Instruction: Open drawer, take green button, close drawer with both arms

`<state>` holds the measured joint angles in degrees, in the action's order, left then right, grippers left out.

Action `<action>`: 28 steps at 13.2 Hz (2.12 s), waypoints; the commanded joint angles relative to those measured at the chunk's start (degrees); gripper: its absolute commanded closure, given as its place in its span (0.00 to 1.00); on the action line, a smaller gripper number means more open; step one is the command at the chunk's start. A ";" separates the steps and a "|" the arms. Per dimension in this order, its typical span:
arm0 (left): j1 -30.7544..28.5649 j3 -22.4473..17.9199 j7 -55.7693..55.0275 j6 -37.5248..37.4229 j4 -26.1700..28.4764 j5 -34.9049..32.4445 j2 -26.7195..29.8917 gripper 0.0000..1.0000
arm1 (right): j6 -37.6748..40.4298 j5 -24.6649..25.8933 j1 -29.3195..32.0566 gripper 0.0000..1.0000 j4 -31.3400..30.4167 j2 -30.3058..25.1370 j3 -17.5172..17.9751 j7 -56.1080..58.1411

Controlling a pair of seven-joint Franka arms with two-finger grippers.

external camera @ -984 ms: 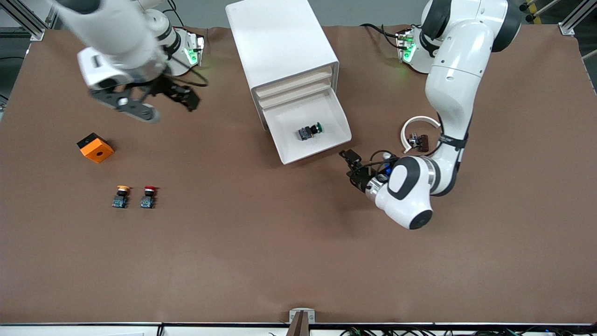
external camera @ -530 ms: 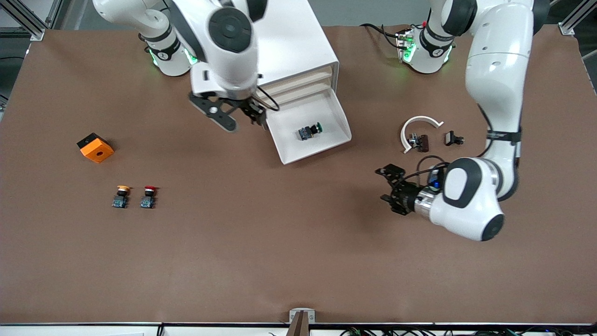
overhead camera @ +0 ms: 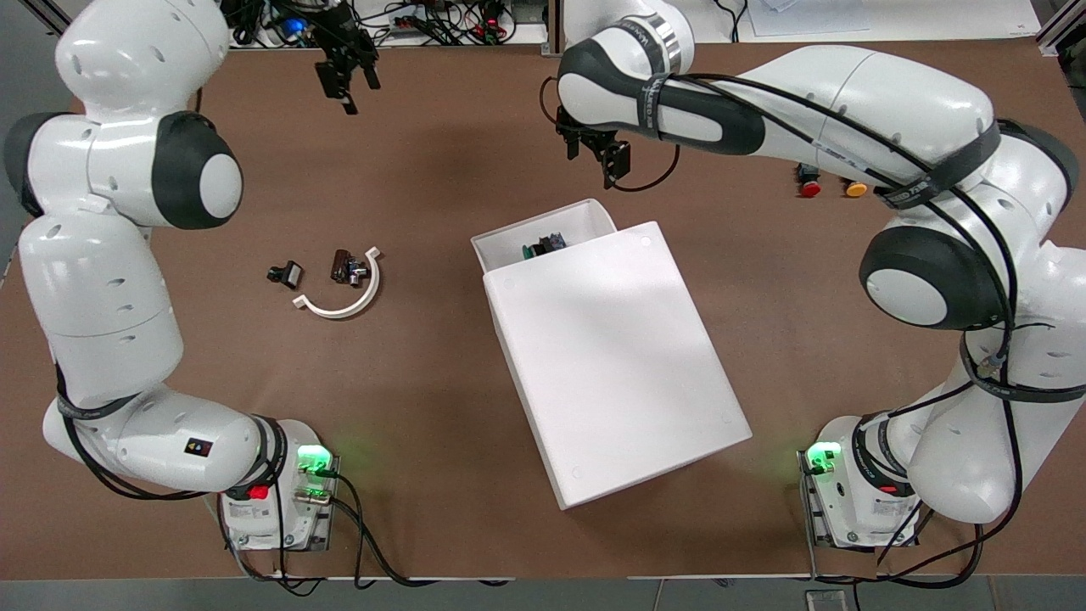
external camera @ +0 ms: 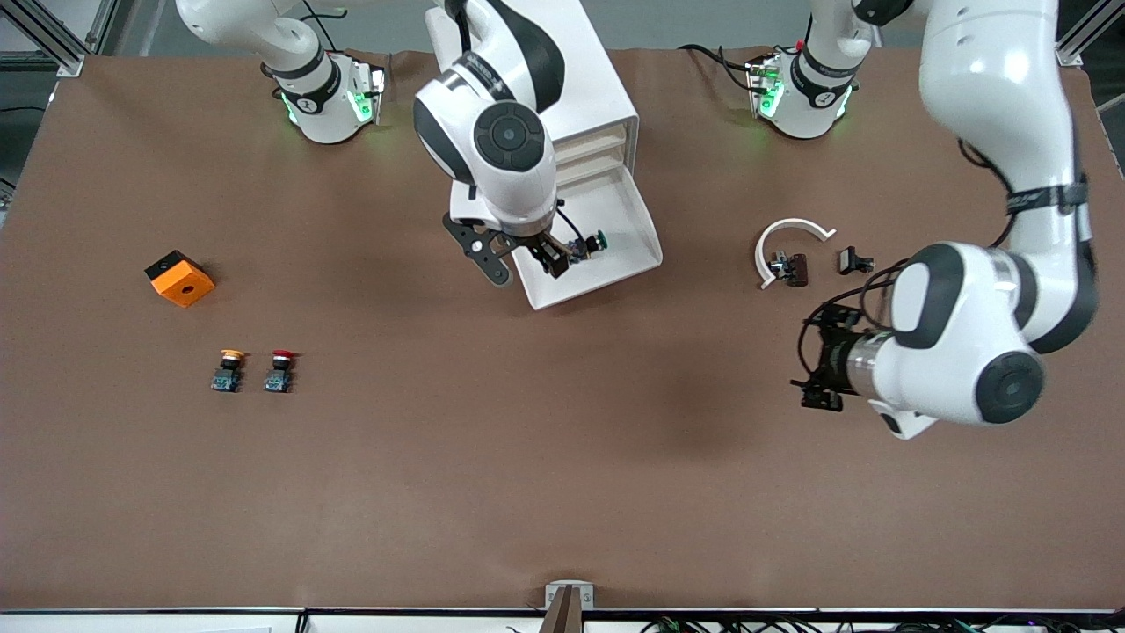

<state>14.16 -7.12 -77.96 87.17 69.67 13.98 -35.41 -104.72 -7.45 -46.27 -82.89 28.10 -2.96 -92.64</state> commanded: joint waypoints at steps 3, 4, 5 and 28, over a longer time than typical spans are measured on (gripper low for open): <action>-0.89 -2.11 22.91 -0.33 1.52 -9.19 5.78 0.00 | -6.79 -1.16 -3.91 0.00 1.06 6.52 -0.38 -8.76; -0.54 -2.02 27.03 -0.33 1.87 -12.36 6.66 0.00 | -8.11 -2.47 -4.53 0.00 1.06 7.66 -0.38 -10.35; -0.45 -1.93 29.95 -0.33 1.88 -13.09 7.02 0.00 | -8.39 -3.26 -4.53 0.00 1.06 8.11 -0.38 -10.54; -1.06 3.34 51.43 9.60 17.61 -13.01 13.97 0.00 | -10.68 -5.03 -6.82 0.88 -1.58 11.19 -0.38 -9.40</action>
<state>12.91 -4.67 -24.76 95.57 84.49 1.47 -23.53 -115.70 -11.39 -52.76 -84.49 39.29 -3.28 -102.66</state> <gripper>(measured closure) 0.000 0.581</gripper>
